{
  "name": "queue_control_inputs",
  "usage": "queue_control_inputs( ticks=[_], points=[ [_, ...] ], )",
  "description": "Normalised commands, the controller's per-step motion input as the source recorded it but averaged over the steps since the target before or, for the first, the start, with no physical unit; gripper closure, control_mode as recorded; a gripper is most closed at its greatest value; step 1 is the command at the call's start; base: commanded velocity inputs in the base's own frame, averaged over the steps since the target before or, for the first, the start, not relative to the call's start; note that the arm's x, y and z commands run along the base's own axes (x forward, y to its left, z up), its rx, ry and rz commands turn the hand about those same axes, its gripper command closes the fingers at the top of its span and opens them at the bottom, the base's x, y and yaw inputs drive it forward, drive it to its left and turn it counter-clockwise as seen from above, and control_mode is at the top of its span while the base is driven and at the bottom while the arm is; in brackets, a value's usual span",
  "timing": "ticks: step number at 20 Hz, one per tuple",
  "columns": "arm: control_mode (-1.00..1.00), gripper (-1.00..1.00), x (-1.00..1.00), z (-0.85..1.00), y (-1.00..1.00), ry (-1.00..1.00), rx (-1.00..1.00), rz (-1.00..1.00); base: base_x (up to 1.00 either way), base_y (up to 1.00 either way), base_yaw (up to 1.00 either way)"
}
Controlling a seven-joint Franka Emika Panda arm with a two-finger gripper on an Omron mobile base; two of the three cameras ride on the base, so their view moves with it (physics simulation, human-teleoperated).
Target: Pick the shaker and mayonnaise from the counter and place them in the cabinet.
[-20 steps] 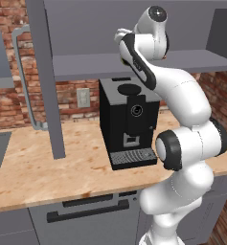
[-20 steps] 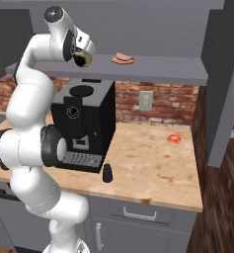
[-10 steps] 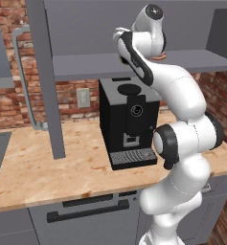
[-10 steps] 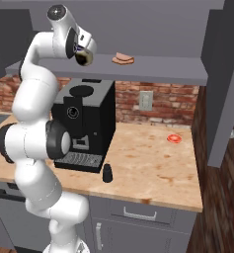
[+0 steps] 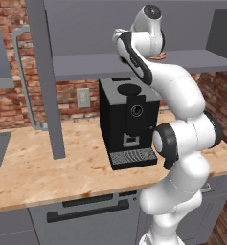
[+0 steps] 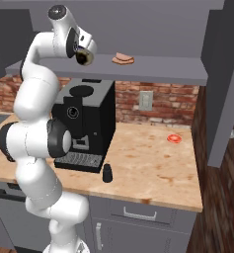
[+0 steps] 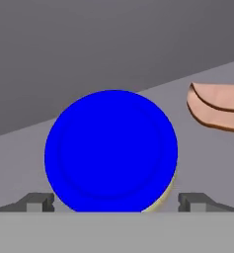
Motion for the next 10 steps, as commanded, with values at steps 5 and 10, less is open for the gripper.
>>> queue_control_inputs(
  ticks=[5, 10],
  points=[
    [-1.00, -1.00, 0.06, -0.49, 0.00, 0.00, 0.00, 0.00, 0.00, 0.00, 0.00],
    [-1.00, -1.00, 0.09, -0.42, 0.00, 0.00, 0.00, 0.00, 0.00, 0.00, 0.00]
  ],
)
